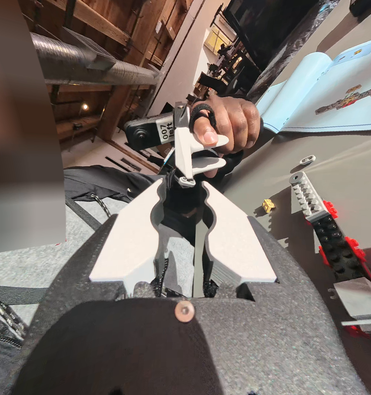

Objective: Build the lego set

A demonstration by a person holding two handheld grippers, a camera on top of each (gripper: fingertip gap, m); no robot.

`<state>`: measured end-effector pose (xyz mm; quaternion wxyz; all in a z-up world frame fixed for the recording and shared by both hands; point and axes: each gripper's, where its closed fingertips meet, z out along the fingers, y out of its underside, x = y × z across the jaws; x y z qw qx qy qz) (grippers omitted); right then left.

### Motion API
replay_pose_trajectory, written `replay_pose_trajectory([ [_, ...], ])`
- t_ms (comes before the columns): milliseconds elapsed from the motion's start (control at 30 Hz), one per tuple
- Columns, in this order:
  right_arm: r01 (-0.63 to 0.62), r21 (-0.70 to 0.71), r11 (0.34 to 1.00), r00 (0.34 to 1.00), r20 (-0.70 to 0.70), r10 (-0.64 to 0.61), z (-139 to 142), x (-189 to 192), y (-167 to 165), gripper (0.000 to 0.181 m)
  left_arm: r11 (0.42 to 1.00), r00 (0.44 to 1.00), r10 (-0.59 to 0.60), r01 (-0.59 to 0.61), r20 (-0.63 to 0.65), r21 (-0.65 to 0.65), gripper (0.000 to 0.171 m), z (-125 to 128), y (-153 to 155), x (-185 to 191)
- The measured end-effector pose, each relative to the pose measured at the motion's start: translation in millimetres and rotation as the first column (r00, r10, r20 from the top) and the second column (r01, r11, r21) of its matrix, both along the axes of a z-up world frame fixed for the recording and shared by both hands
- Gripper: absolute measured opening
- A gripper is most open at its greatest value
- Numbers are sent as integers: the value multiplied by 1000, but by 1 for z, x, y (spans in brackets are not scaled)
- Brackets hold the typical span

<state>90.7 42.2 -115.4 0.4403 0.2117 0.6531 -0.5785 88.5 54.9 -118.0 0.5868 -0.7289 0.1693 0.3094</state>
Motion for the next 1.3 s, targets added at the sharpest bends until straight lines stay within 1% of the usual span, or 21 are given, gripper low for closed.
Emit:
replay_pose_trajectory([
  [133,-15,-3,1000,999,47,15,-1,1,0,31,1000,999,0,-1,-45,-21,6,0,3,4],
  [267,-37,-15,999,997,72,38,0,4,1,27,999,997,-1,-1,-81,-34,6,2,5,7],
  [400,-56,-28,998,995,75,58,1,7,1,20,1000,996,-6,3,-91,-31,6,3,6,8],
  [533,-39,-15,999,998,48,40,-1,6,1,17,1000,997,-11,8,-79,-29,6,2,5,8],
  [667,10,-10,1000,1000,-27,-10,-3,1,1,17,1000,1000,7,-7,-12,-3,7,0,3,3],
  [700,35,-5,999,997,-65,-36,-4,-3,2,17,1000,999,18,-18,38,-1,7,-2,1,0],
  [733,74,9,997,989,-127,-72,-6,-8,3,17,1000,993,25,-25,119,-6,8,-5,-2,-4],
  [767,124,28,992,970,-215,-115,-10,-14,5,17,1000,978,30,-28,205,-12,12,-8,-6,-8],
  [800,178,47,983,935,-318,-154,-15,-21,7,17,999,959,41,-38,280,-18,14,-12,-9,-13],
  [833,226,67,972,889,-422,-178,-20,-26,9,17,998,934,59,-48,353,-40,17,-19,-13,-18],
  [867,262,83,961,840,-510,-185,-24,-30,11,18,994,908,106,-80,404,-79,22,-27,-17,-27],
  [933,321,104,941,744,-643,-182,-30,-35,14,18,969,868,220,-143,446,-199,29,-51,-24,-42],
  [1000,364,120,924,671,-721,-170,-36,-40,16,18,931,838,307,-166,451,-324,38,-76,-29,-50],
  [1033,365,130,922,656,-739,-156,-40,-40,17,18,911,823,339,-166,456,-378,39,-87,-31,-51],
  [1100,360,147,921,653,-745,-136,-45,-40,17,18,879,800,373,-144,470,-454,43,-101,-31,-51],
  [1300,352,153,923,660,-741,-129,-47,-41,19,18,852,803,382,-113,458,-512,38,-113,-19,-53],
])
